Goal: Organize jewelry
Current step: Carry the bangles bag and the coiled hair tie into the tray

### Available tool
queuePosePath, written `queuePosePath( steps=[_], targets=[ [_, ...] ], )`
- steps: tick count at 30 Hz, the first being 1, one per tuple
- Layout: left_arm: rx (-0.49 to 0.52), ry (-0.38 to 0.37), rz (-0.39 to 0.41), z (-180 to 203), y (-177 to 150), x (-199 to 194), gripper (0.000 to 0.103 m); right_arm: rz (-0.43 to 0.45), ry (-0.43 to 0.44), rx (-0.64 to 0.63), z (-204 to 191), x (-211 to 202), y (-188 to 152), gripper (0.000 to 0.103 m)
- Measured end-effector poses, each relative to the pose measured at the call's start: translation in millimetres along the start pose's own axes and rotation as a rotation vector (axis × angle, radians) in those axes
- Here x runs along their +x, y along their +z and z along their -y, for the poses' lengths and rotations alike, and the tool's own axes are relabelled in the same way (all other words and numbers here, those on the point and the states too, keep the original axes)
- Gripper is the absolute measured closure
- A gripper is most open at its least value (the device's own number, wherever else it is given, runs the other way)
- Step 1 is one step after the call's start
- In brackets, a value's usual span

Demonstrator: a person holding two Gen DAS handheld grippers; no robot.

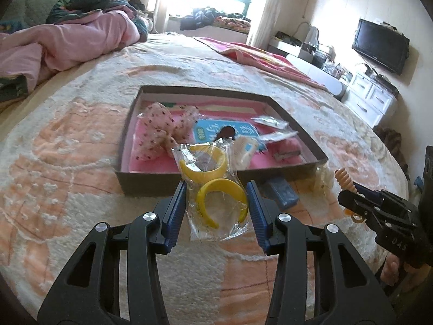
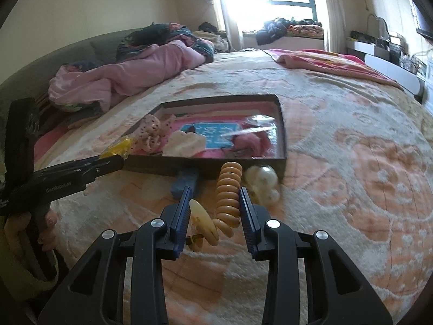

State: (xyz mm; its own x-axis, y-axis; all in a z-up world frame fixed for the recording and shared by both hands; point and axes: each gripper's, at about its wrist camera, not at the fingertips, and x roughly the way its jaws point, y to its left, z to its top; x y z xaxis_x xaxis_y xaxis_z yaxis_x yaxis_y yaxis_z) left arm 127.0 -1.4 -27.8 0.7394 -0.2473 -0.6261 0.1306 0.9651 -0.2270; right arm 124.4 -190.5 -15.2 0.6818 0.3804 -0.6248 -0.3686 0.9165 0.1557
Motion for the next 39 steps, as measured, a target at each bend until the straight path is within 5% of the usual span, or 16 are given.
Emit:
queuePosePath(
  steps=[39],
  targets=[
    [-0.062, 0.037, 0.052, -37, 43, 21, 0.067, 0.046, 0.029, -0.078, -30, 63, 67, 0.070]
  ],
)
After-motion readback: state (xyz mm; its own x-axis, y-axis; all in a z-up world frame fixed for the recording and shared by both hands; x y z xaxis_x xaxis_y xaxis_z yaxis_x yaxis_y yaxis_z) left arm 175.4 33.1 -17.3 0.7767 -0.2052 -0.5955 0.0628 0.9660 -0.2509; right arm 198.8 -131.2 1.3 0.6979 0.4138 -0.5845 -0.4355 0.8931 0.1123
